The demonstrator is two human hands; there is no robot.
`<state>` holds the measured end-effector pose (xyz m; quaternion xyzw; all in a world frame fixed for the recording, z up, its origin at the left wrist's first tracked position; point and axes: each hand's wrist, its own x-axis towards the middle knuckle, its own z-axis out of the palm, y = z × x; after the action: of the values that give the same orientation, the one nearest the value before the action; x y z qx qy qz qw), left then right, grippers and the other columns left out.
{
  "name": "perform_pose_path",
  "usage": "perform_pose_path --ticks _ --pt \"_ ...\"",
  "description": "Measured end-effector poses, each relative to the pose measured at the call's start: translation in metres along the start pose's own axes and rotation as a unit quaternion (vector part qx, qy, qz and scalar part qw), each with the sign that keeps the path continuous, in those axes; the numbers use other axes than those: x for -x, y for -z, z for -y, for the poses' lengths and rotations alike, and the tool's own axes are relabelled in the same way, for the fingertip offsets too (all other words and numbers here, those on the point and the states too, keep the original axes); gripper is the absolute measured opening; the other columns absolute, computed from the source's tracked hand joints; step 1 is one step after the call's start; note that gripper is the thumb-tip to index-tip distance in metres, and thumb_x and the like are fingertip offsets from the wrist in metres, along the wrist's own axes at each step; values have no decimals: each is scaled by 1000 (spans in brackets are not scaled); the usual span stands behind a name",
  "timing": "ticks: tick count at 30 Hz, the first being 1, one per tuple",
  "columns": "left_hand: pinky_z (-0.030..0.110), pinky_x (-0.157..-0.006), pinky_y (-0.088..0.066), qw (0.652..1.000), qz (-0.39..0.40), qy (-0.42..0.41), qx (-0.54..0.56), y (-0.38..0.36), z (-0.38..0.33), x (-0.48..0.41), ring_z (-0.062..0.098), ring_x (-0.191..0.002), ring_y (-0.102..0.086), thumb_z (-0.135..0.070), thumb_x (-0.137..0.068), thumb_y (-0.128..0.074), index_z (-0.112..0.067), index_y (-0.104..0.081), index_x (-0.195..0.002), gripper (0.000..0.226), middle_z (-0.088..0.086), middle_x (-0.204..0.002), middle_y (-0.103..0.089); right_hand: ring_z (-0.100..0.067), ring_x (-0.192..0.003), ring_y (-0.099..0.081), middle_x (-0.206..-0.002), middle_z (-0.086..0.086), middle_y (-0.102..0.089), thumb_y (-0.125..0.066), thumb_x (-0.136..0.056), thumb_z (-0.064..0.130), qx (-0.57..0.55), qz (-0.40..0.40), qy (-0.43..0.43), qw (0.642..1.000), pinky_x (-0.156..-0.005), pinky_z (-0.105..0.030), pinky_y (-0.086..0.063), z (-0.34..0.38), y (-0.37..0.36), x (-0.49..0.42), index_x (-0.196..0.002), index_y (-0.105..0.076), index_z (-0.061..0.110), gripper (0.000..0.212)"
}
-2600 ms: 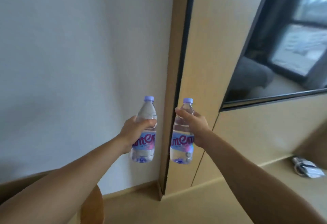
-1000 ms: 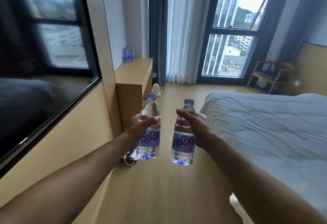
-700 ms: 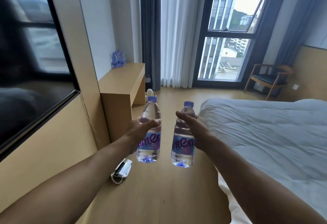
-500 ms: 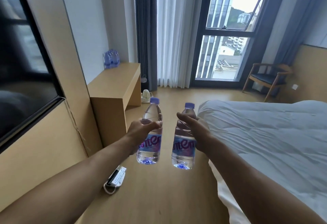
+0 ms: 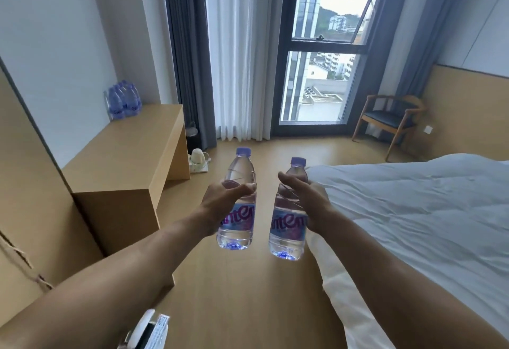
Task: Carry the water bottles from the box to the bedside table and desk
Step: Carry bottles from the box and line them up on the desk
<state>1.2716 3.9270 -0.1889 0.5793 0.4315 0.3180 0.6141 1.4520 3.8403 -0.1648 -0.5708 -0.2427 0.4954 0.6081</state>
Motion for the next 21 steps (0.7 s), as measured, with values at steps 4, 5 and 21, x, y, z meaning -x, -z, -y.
perform_pose_path --ticks 4,5,21 --pt "55 -91 -58 1000 14 12 3 -6 -9 -64 40 -91 -73 -36 -83 -78 -6 -63 -114 46 21 -106 -71 -29 -83 -72 -101 -22 -70 -80 -80 25 -7 2 4 1000 -59 -27 -57 19 3 -56 -103 -64 4 35" --pt "55 -90 -58 1000 20 10 0 -9 -12 -82 40 -91 -74 -36 -83 -78 -6 -63 -115 47 21 -106 -72 -27 -80 -70 -99 -23 -68 -79 -80 24 -13 3 5 1000 -57 -26 -57 24 5 -72 -100 -64 5 31" --pt "54 -90 -59 999 -32 0 -16 -46 -57 -347 37 -89 -75 -48 -70 -83 -7 -69 -103 54 19 -102 -73 -27 -78 -71 -95 -20 -70 -81 -80 22 -9 29 -23 999 -56 -27 -57 109 31 -356 -98 -65 7 29"
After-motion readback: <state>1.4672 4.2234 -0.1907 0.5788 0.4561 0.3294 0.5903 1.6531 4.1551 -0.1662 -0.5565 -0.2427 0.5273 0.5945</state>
